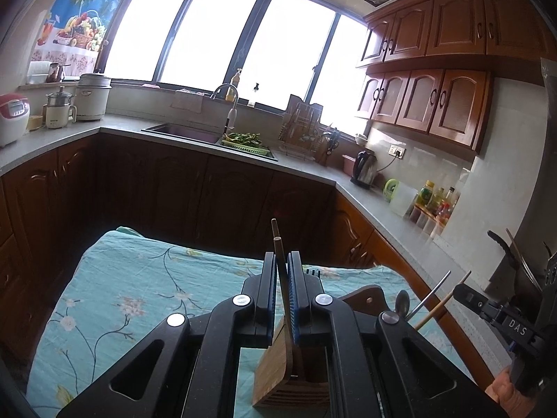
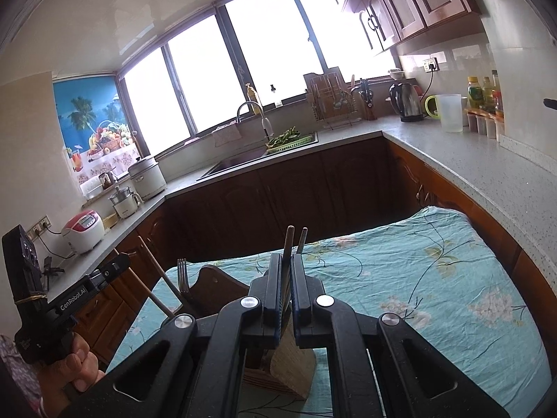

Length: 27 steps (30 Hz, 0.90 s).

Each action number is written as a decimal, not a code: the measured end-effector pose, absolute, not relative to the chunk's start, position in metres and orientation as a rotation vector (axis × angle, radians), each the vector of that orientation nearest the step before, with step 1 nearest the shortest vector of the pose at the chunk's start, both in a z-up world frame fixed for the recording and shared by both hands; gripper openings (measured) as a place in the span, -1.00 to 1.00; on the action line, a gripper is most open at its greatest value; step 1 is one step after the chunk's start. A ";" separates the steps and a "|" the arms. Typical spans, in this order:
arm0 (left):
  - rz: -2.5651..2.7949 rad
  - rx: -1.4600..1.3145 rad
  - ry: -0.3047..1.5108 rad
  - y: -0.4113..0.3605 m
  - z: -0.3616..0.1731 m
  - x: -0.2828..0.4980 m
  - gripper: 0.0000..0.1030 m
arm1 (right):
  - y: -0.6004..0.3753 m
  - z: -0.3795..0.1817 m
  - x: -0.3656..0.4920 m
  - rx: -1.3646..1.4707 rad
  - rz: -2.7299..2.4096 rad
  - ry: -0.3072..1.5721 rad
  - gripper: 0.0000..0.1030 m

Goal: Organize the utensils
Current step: 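Lower both chopsticks into the caddy and open both tools, then move both tools back down to the loose chopsticks on the table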

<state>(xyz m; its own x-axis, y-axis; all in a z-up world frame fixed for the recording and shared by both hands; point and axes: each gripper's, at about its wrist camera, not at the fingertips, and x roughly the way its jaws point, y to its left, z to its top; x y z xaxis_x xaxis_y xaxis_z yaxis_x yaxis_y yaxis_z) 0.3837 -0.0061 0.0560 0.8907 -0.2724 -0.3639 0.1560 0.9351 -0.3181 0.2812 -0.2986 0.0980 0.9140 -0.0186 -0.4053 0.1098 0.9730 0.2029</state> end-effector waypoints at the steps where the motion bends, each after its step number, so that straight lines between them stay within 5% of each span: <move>1: -0.225 -0.283 0.418 -0.006 0.057 0.385 -0.90 | -0.298 0.098 0.281 0.224 -0.068 0.413 -0.91; 5: -0.230 -0.270 0.442 -0.008 0.057 0.382 -0.84 | -0.299 0.099 0.282 0.230 -0.062 0.416 -0.81; 8: -0.224 -0.264 0.443 -0.006 0.061 0.375 -0.41 | -0.302 0.100 0.277 0.254 -0.050 0.407 -0.58; 10: -0.226 -0.259 0.430 -0.005 0.065 0.365 -0.18 | -0.304 0.102 0.270 0.273 -0.037 0.388 -0.04; 12: -0.218 -0.247 0.424 -0.004 0.069 0.354 0.15 | -0.305 0.107 0.260 0.281 -0.038 0.360 0.12; 16: -0.212 -0.226 0.412 -0.002 0.072 0.324 0.47 | -0.308 0.113 0.236 0.306 -0.028 0.313 0.74; 27: -0.233 -0.204 0.461 0.005 0.057 0.236 0.65 | -0.302 0.106 0.170 0.281 -0.017 0.305 0.85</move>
